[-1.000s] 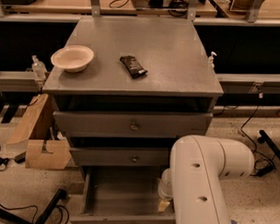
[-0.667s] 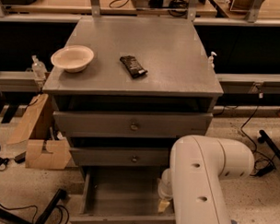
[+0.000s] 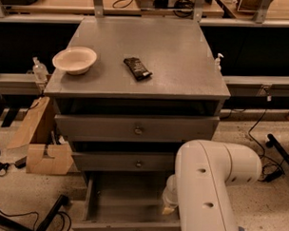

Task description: Open bottom drawer

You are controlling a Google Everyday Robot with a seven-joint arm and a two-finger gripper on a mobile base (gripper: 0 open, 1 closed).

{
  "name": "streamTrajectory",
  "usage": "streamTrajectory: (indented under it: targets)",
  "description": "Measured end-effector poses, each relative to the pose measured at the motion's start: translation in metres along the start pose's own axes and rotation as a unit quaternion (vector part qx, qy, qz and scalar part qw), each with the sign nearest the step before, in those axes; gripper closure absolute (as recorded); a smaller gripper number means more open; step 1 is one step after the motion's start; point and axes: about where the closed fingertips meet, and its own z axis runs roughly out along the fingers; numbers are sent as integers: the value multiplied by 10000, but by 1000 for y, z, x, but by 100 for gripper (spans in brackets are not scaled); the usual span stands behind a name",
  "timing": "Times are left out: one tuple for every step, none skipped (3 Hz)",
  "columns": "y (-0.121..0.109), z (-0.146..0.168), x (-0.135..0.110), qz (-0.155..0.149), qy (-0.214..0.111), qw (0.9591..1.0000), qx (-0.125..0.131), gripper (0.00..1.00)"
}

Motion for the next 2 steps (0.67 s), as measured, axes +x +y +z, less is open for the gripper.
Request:
streamTrajectory:
  targets:
    - [2,1,0,0,-1,10000,-15,72]
    - [3,3,0,0,-2,10000,-30,95]
